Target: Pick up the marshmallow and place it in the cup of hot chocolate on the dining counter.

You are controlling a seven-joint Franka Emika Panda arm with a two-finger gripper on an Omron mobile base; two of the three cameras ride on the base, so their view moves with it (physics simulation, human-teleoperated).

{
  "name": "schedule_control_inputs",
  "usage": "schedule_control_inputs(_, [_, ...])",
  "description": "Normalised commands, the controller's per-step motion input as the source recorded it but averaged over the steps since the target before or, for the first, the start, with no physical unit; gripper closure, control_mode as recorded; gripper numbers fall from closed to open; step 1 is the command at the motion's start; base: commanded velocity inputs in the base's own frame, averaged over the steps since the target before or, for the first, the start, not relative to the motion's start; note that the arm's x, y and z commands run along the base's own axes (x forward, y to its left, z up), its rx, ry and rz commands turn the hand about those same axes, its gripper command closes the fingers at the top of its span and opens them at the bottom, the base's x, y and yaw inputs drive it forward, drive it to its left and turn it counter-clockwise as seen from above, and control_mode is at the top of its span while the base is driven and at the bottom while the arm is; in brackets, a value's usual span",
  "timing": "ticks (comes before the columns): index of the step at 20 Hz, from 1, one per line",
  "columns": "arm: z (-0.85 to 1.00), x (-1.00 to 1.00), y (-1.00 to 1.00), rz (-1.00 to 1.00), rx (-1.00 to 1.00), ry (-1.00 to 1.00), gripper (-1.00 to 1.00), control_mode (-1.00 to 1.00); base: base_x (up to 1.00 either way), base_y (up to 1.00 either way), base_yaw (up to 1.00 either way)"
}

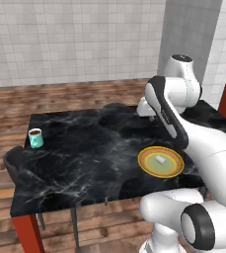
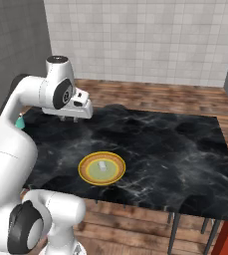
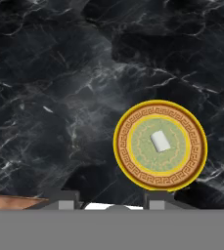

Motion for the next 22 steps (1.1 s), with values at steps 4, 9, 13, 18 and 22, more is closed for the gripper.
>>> schedule_control_inputs(4, [0.0, -0.22, 0.0, 0.0, 0.0, -0.02, -1.0, -1.0, 0.0, 0.0, 0.0])
schedule_control_inputs(9, [-0.09, -0.6, 0.0, 0.0, 0.0, 0.0, -1.0, -1.0, 0.0, 0.0, 0.0])
schedule_control_inputs(13, [-0.23, -0.77, -0.05, 0.0, 0.0, -0.01, -1.0, -1.0, 0.0, 0.0, 0.0])
schedule_control_inputs(18, [-0.38, -0.61, -0.21, 0.0, 0.0, 0.0, -1.0, -1.0, 0.0, 0.0, 0.0])
schedule_control_inputs(22, [-0.4, -0.15, -0.4, 0.0, 0.02, 0.08, -1.0, -1.0, 0.0, 0.0, 0.0])
